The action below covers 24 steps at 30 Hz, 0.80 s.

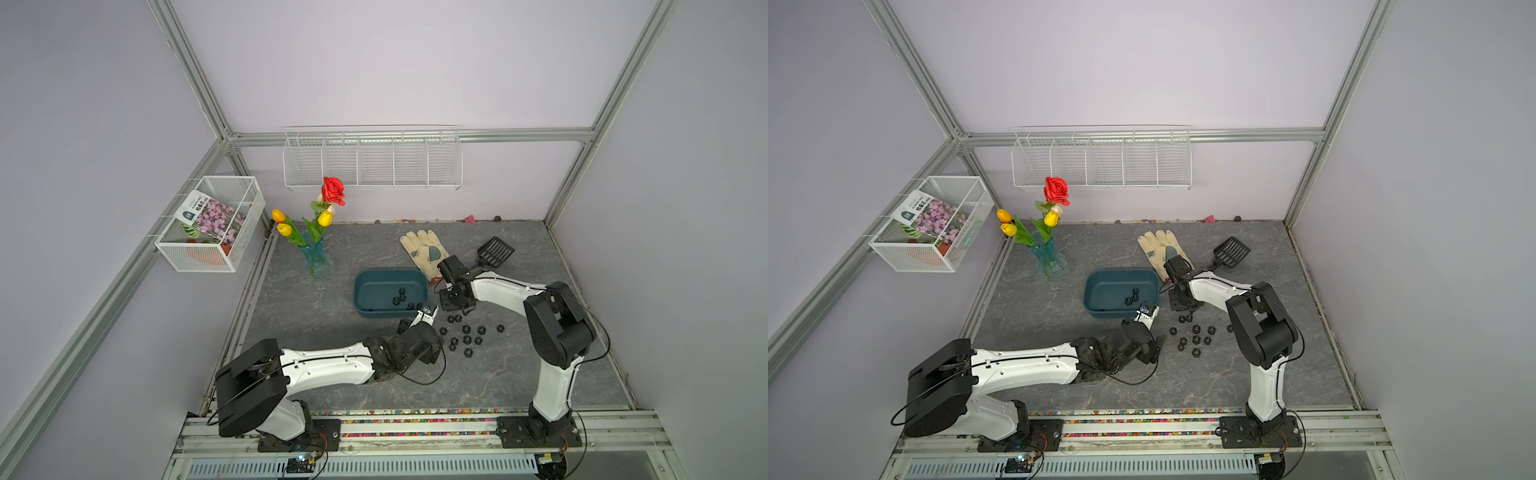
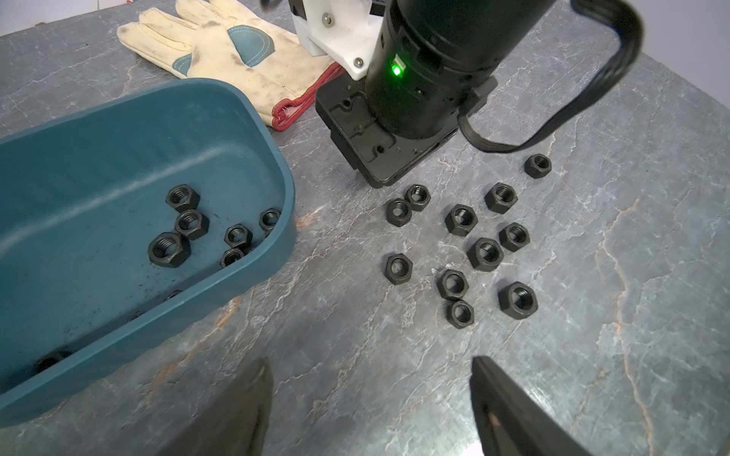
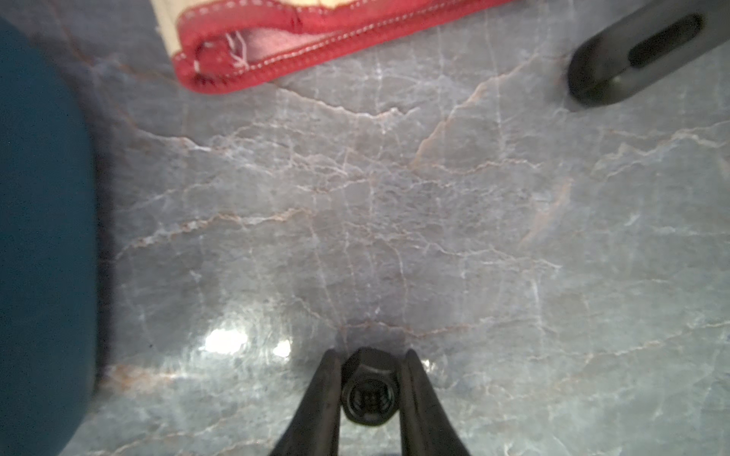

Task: Put the nuts on the desktop into the storage box
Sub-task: Place the nut in the storage box.

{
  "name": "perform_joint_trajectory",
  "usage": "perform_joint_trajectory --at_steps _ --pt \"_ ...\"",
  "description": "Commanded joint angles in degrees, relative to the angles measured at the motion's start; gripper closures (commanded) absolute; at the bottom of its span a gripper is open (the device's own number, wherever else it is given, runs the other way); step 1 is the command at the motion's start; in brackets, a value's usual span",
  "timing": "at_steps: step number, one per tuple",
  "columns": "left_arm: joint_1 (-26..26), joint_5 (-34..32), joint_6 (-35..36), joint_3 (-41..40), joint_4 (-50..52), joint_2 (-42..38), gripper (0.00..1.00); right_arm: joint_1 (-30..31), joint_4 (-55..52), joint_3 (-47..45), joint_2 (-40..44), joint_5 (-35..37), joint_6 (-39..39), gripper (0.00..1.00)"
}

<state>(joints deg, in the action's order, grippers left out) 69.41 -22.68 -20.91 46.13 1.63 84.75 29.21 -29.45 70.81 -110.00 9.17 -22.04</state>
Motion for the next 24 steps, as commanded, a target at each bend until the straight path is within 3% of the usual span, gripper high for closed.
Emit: perform_joint_trajectory --at_steps 1,15,24 --pt "0.3 -0.7 -0.4 0.5 0.8 -1.5 0.19 -0.3 -2.6 -0.9 -1.6 0.2 -0.4 0.85" --pt "-1.2 -7.6 -2.9 -3.2 5.9 -10.5 0.19 6.1 -13.0 10.6 6.7 5.0 1.8 0.85" --pt "-6.5 -7.6 -5.7 -6.7 8.0 -16.0 0.19 11.0 -16.2 21.9 1.1 3.0 3.4 0.85"
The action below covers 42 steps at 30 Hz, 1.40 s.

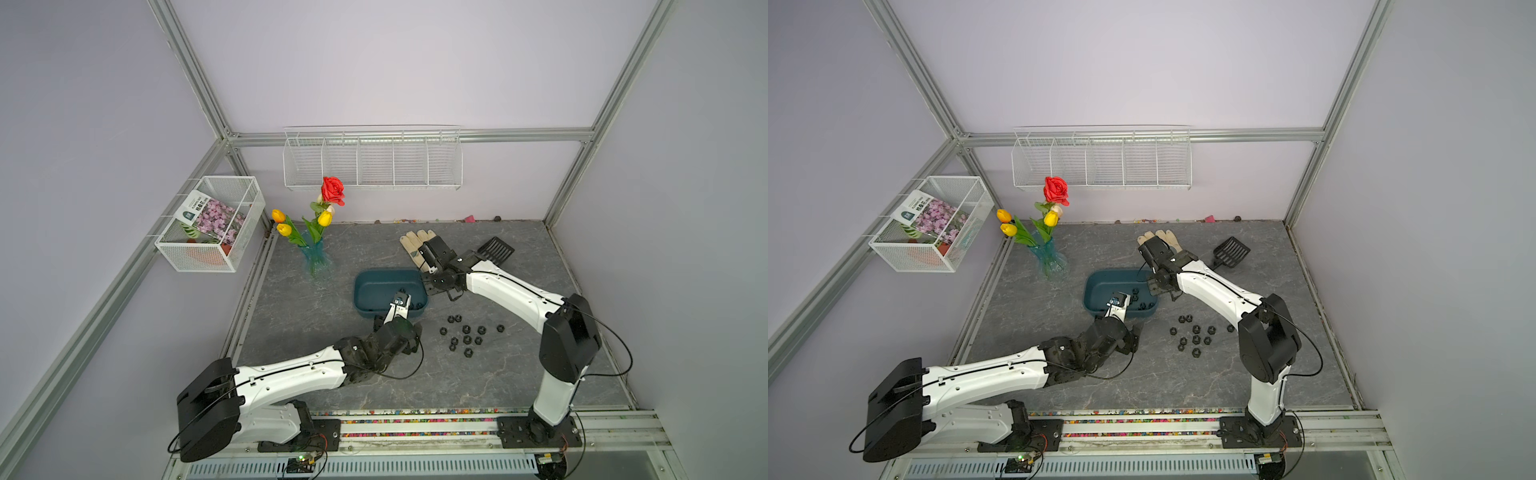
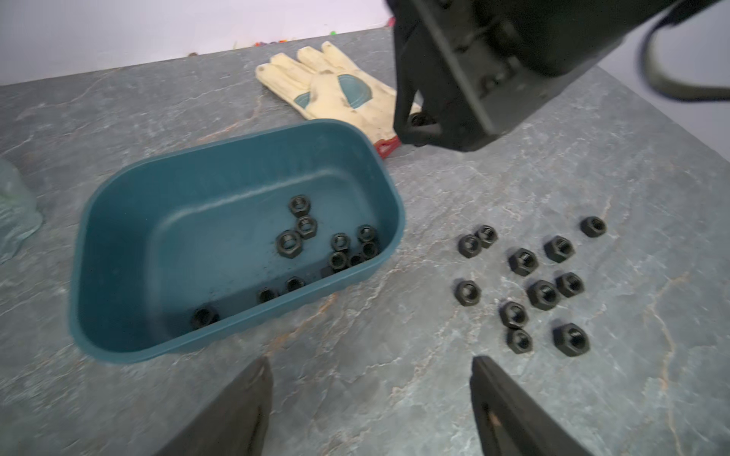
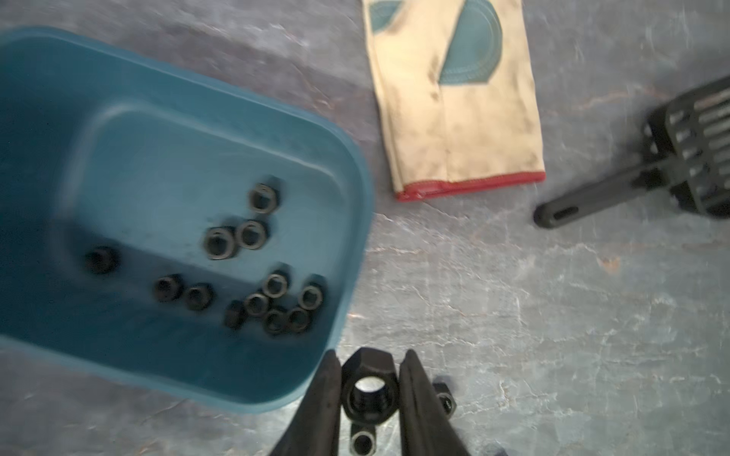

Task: Put the nuts on the desktop into the storage box
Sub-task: Place the nut in the storage box.

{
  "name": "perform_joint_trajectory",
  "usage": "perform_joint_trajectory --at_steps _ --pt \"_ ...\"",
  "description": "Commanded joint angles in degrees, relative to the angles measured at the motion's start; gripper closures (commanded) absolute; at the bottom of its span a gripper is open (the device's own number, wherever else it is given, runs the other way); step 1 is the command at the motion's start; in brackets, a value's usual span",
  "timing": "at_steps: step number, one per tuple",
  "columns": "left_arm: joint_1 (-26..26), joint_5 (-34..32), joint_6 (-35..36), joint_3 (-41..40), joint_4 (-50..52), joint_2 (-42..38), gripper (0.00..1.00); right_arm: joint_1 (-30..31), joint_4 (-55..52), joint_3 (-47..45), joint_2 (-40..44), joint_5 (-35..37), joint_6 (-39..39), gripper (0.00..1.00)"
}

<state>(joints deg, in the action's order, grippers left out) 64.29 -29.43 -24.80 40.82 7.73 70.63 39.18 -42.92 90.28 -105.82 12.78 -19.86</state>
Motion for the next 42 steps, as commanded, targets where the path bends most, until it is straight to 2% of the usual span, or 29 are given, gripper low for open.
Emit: perform_joint_trajectory --at_steps 1,12,17,29,39,42 --pt "-1.7 -0.9 -2.0 -1.8 2.0 -2.4 0.19 1.4 -3.0 3.6 -4.3 -0.9 1.3 0.85" --pt "-4.3 -0.9 -3.6 -3.8 3.8 -3.5 0.19 4.6 -4.9 18.7 -20.8 -5.2 1.7 0.85" --pt "-5.0 -0.9 -3.7 -4.7 3.2 -4.0 0.19 4.9 -4.9 21.3 -24.6 -6.2 1.6 0.86" --pt "-6.0 -0.3 -3.6 -5.4 2.0 -3.0 0.19 4.9 -4.5 21.7 -28.5 -7.6 1.0 0.84" --pt "-6.0 1.2 -4.1 -6.7 0.1 -2.1 0.19 4.9 -4.5 21.9 -29.7 -7.3 0.7 0.77" --pt "-6.0 1.3 -4.2 -7.1 0.0 -2.3 0.19 4.9 -4.8 21.6 -29.7 -7.0 0.7 0.72"
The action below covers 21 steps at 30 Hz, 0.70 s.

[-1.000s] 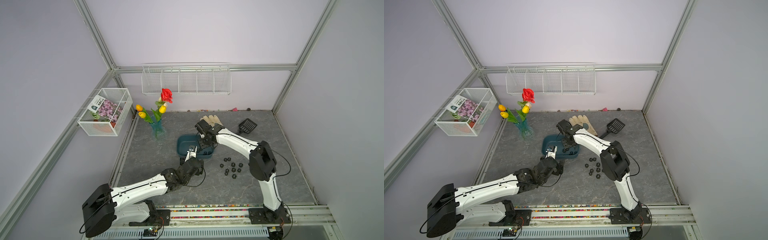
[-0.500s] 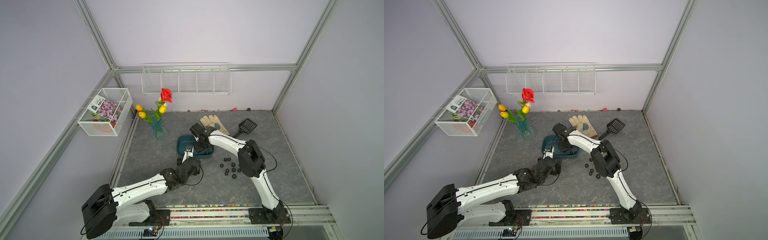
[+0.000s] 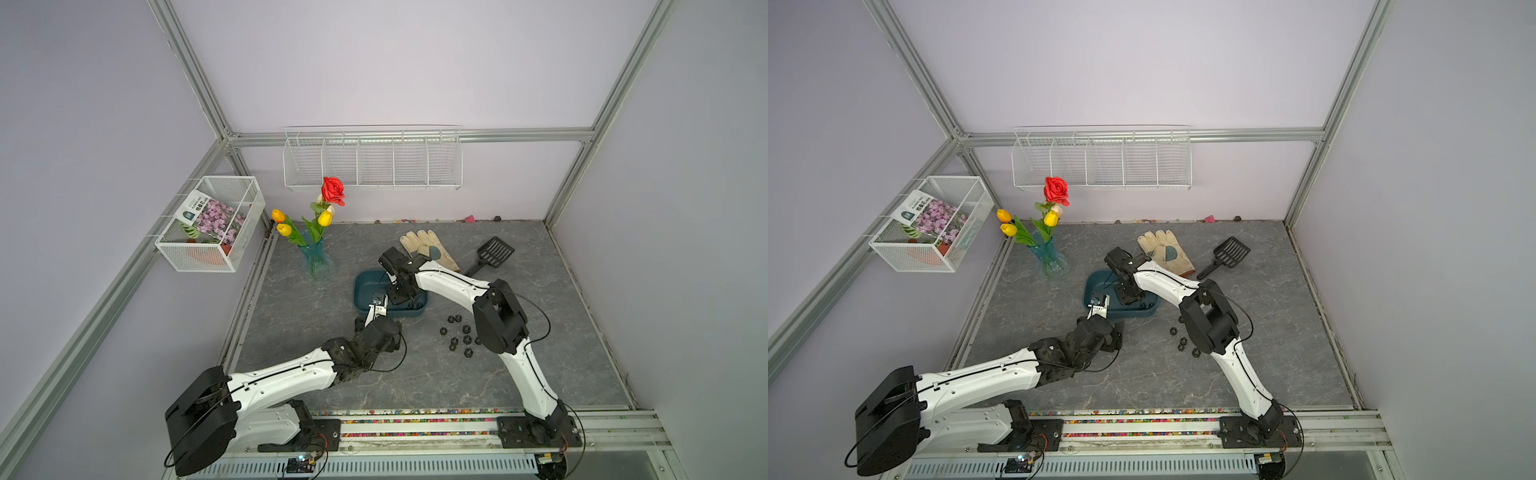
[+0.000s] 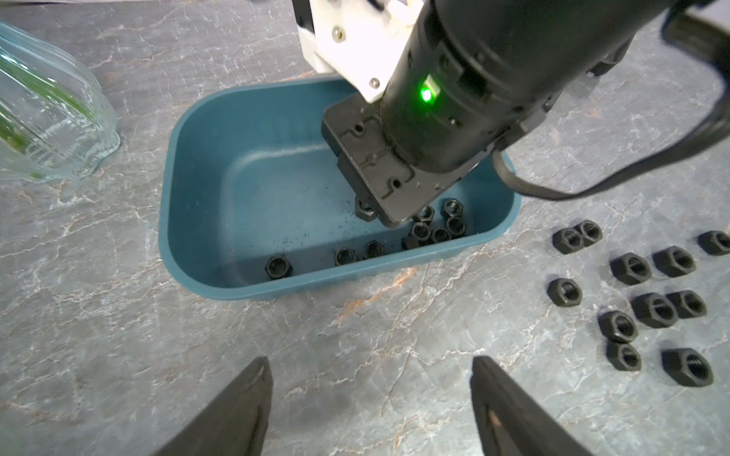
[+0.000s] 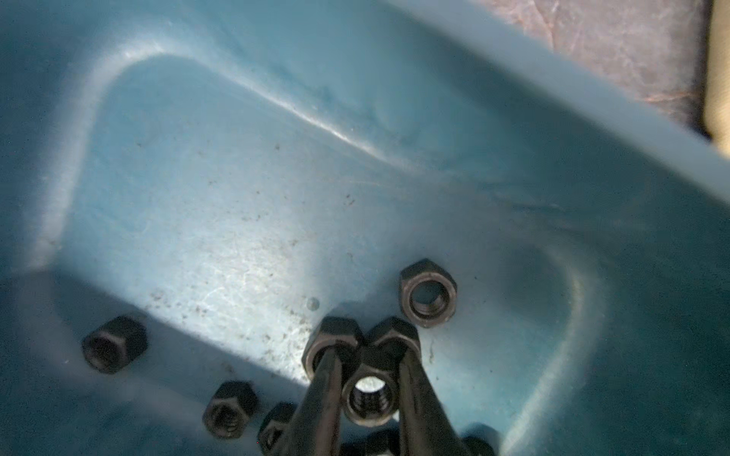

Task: Put the nuts on the desktop into the storage box
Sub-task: Place the nut in the storage box, then pick up the nut from the center of the board.

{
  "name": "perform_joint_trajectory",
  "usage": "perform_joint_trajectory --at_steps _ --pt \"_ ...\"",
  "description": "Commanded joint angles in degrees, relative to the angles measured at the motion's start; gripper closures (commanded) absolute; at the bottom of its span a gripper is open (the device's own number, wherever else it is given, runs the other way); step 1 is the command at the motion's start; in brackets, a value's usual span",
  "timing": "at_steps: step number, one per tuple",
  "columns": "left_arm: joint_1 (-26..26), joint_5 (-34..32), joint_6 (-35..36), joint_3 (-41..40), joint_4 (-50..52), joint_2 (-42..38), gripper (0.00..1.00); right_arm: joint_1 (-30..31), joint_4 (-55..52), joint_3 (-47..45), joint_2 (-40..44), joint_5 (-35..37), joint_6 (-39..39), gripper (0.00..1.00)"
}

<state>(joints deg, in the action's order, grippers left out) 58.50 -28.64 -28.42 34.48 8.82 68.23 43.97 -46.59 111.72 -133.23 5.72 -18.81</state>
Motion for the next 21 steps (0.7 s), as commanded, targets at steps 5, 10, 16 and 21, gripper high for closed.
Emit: perform_joint_trajectory --at_steps 5,10,16,21 --pt "-0.3 0.7 -0.7 -0.9 -1.3 -0.4 0.19 0.1 -1.0 -0.4 -1.7 0.4 -0.4 0.60" --pt "-0.2 0.6 -0.2 0.1 0.1 0.0 0.19 0.2 -0.9 -1.4 0.6 1.0 -0.5 0.57" --pt "1.2 1.8 2.3 1.7 0.3 -0.2 0.19 0.2 -0.6 -4.9 7.1 3.5 -0.6 0.56" --pt "5.3 -0.9 4.2 5.0 1.2 2.0 0.19 0.2 -0.2 -10.9 15.6 7.8 -1.1 0.54"
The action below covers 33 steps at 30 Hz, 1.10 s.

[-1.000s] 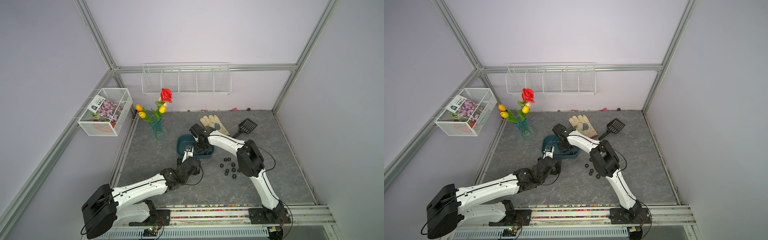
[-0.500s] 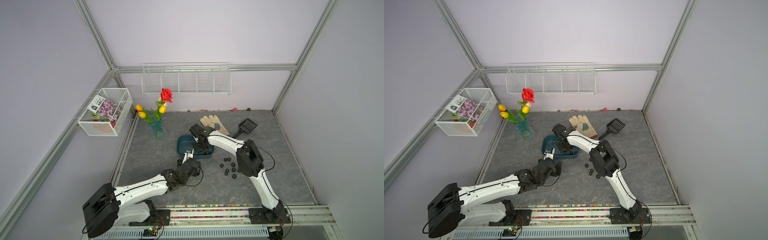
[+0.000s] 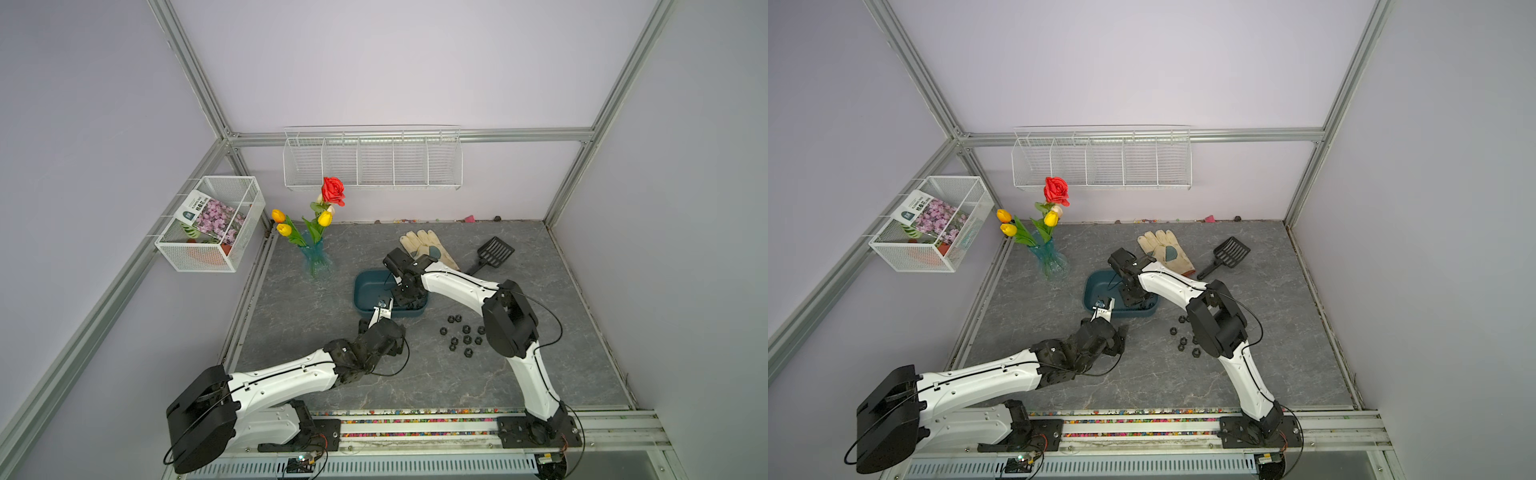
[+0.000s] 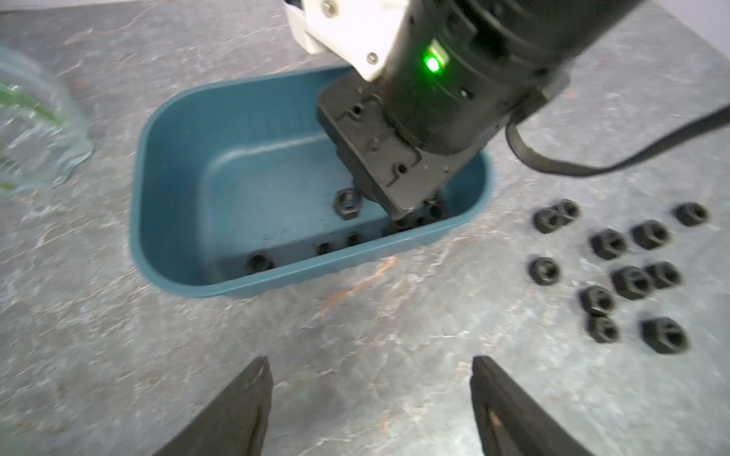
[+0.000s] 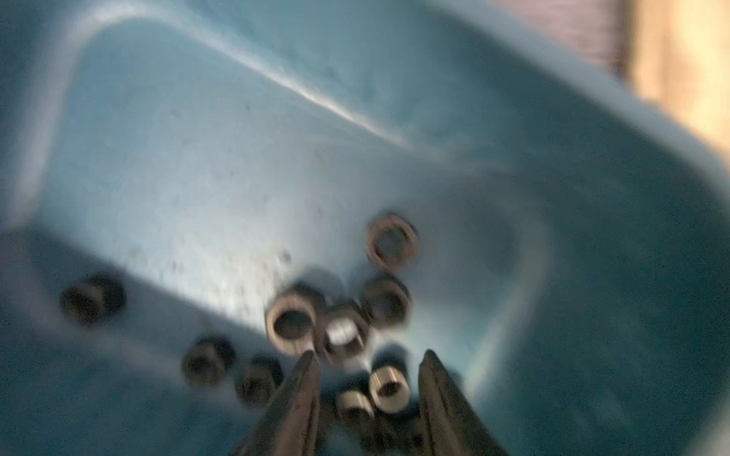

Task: Put the nuts on the desktop into the storage box
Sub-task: Pick up the nut from the center of the board.

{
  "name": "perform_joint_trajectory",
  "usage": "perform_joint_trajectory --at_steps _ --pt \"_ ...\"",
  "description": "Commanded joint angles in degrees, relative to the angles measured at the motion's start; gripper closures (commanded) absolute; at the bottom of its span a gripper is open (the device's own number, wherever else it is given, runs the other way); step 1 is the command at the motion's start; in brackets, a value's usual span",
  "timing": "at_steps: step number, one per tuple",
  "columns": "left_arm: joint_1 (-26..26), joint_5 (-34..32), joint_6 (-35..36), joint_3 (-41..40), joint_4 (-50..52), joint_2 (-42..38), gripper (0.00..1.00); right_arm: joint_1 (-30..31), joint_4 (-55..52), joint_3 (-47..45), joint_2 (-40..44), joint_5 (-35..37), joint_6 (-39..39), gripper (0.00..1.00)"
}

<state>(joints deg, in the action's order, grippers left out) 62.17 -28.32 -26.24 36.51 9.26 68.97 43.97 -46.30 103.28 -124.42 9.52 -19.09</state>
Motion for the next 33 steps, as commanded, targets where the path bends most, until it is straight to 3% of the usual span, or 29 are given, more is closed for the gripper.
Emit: perform_joint_trajectory --at_steps 1,6,16,24,33 --pt "2.2 -1.2 2.0 3.6 0.7 1.8 0.19 0.1 -0.5 -3.9 8.6 5.0 -1.1 0.53" --pt "3.7 0.8 1.7 4.9 -1.5 3.0 0.19 -1.6 -0.1 -12.9 17.2 8.0 -3.2 0.52" --pt "5.9 2.7 0.6 5.7 -3.4 5.3 0.19 -5.4 4.2 -32.4 28.8 7.0 -6.2 0.52" --pt "8.0 2.4 -0.3 7.6 -3.3 8.9 0.19 -1.3 6.3 -39.2 30.2 4.7 -7.3 0.52" --pt "8.8 1.2 -3.1 5.7 -1.0 6.2 0.19 1.9 9.5 -42.7 27.8 3.2 -9.7 0.52"
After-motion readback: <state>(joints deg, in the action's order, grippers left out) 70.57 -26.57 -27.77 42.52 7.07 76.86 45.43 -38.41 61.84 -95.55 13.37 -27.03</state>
